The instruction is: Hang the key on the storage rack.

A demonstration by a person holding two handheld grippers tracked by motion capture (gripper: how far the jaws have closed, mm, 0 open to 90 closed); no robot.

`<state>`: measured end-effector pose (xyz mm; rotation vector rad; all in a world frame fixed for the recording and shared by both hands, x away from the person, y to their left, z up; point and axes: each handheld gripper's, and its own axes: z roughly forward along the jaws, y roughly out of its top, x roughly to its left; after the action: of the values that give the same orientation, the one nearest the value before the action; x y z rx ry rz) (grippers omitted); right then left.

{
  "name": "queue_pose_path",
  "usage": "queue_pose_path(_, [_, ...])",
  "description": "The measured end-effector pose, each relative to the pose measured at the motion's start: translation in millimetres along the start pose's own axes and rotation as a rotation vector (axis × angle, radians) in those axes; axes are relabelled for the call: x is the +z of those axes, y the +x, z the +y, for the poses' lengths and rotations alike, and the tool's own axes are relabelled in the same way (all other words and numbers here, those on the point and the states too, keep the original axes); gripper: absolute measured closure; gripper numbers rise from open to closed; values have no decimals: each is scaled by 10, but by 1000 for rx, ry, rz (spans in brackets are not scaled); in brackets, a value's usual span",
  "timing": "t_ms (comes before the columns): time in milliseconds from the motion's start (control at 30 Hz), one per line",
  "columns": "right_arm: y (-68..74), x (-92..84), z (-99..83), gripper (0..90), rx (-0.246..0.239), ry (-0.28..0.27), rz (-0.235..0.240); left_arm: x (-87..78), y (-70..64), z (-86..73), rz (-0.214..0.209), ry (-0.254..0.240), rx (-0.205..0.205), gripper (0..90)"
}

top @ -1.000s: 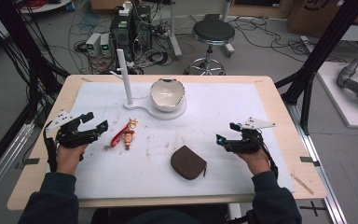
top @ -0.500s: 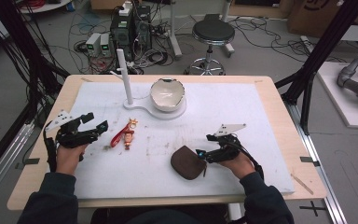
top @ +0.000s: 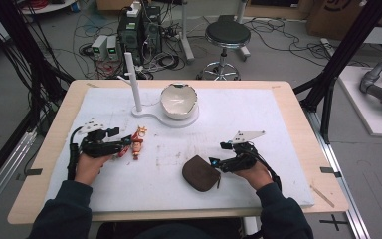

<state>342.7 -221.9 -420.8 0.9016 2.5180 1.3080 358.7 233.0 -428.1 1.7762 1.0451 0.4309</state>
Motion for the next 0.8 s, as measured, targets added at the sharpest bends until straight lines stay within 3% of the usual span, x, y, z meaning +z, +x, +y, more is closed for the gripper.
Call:
queue_pose_path(133, [-8, -6, 1, 209, 1, -6, -5, 115, -65, -9, 3, 72, 10, 300])
queue_pose_path(400, [-28, -33, 1, 209, 8, -13, -16, 220, -175, -80, 88, 192, 69, 248])
queue_pose_path(533, [-26, -35, 1, 209, 9, -12, -16, 308, -203, -126, 76, 249, 94, 258])
queue_pose_path(567, [-29, -37, 1, 209, 8, -17, -18, 310, -221, -124, 89, 254, 120, 264])
queue_pose_path(633, [-34, -45, 1, 209, 11, -20, -20, 302, -221, -123, 87, 246, 130, 324])
queue_pose_path(667, [-37, -47, 1, 209, 12, -23, -20, 285, -216, -116, 77, 244, 143, 407])
queue_pose_path(700, [-35, -49, 2, 209, 15, -21, -18, 279, -216, -116, 72, 244, 153, 547])
queue_pose_path(800, [-33, -48, 1, 209, 11, -22, -21, 274, -215, -108, 64, 249, 165, 590])
